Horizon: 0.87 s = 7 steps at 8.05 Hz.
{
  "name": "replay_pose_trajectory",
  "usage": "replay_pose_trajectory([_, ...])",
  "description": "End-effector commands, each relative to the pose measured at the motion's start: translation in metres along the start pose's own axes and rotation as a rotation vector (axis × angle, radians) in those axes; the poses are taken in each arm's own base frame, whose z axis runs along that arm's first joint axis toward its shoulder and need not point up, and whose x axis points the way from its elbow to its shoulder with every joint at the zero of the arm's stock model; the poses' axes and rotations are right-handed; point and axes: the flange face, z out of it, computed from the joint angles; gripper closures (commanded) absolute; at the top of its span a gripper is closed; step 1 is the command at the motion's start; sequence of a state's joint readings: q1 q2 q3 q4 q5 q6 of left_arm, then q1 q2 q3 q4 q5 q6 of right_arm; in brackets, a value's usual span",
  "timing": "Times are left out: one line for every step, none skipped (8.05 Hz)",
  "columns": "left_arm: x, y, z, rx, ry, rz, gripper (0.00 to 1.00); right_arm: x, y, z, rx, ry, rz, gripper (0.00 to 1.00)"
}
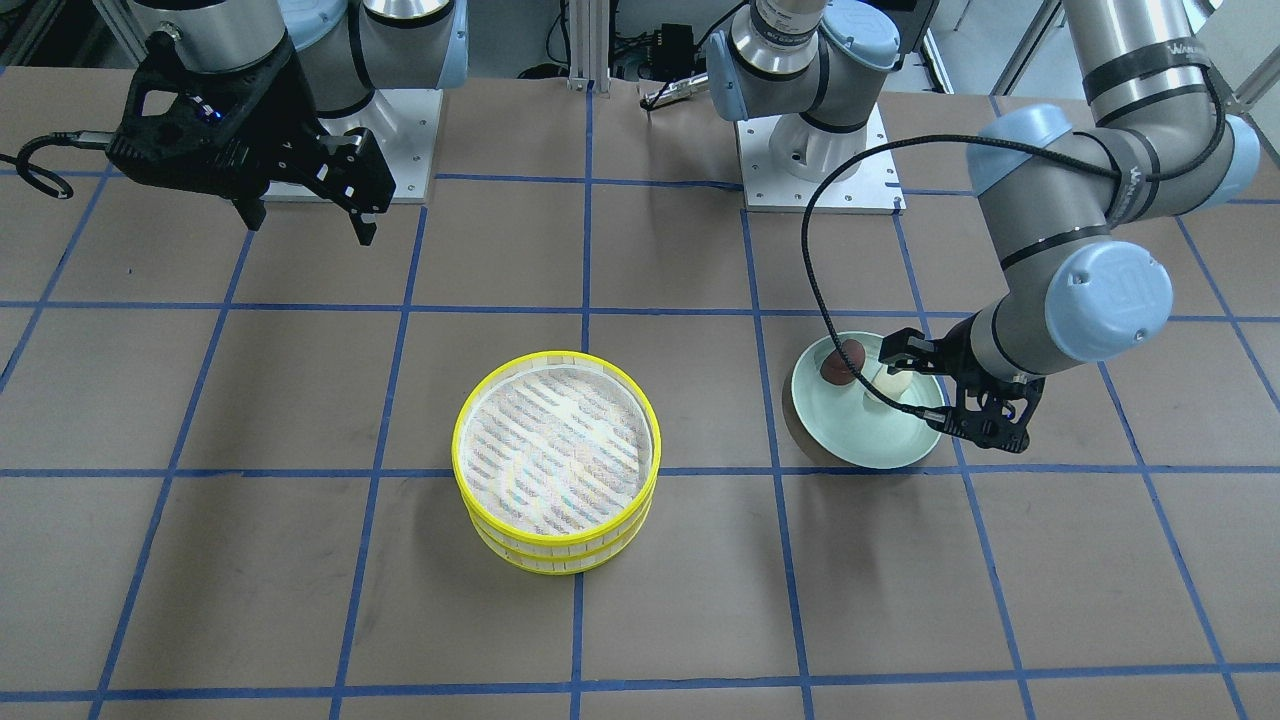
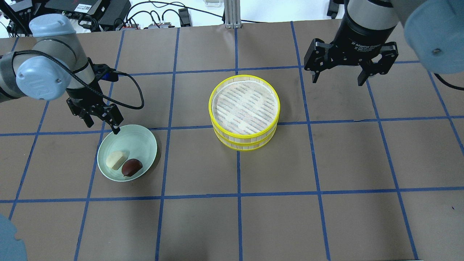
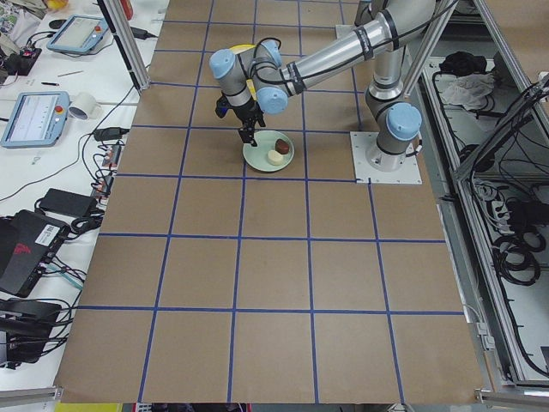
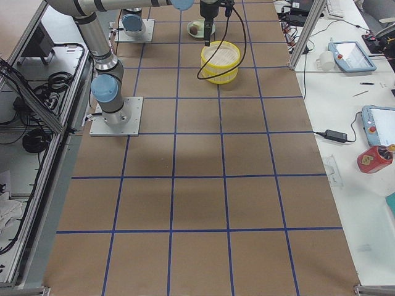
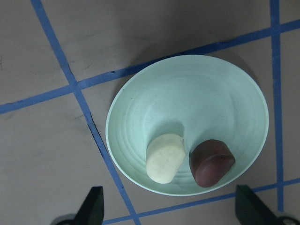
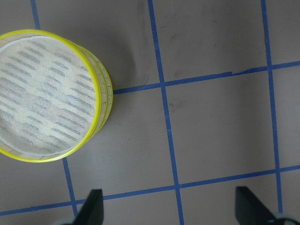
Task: Place buns in different layers of steamer
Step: 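Move the left gripper down over the white bun on the green plate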
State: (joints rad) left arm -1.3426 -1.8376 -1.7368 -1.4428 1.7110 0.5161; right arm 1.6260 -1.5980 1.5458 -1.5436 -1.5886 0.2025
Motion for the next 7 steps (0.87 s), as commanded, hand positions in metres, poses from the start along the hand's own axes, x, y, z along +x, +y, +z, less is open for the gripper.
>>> replay_pose_trajectory([-0.006,-0.016,0.042,-0.068,0.023,0.148,0.00,0.000,0.000,0.000,0.000,0.001,0.000,0.00])
replay_pose_trajectory([-0.007,-0.019,0.048,-0.080,0.026,0.159,0.00,0.001,0.000,0.000,-0.001,0.005,-0.002,0.00])
replay_pose_trajectory([-0.008,-0.023,0.056,-0.094,0.035,0.166,0.00,0.001,0.000,0.000,-0.002,0.007,0.000,0.00])
replay_pose_trajectory([-0.011,-0.023,0.060,-0.116,0.016,0.171,0.00,0.000,0.000,0.001,-0.001,0.004,-0.002,0.00])
replay_pose_trajectory([-0.013,-0.023,0.064,-0.137,0.002,0.174,0.00,0.001,0.000,0.000,-0.002,0.009,-0.002,0.00])
replay_pose_trajectory([-0.013,-0.025,0.071,-0.149,0.008,0.177,0.00,0.001,0.000,0.000,0.000,0.009,-0.002,0.00])
replay_pose_trajectory([-0.012,-0.025,0.081,-0.166,0.020,0.179,0.00,0.001,0.000,0.000,0.000,0.010,-0.002,0.00])
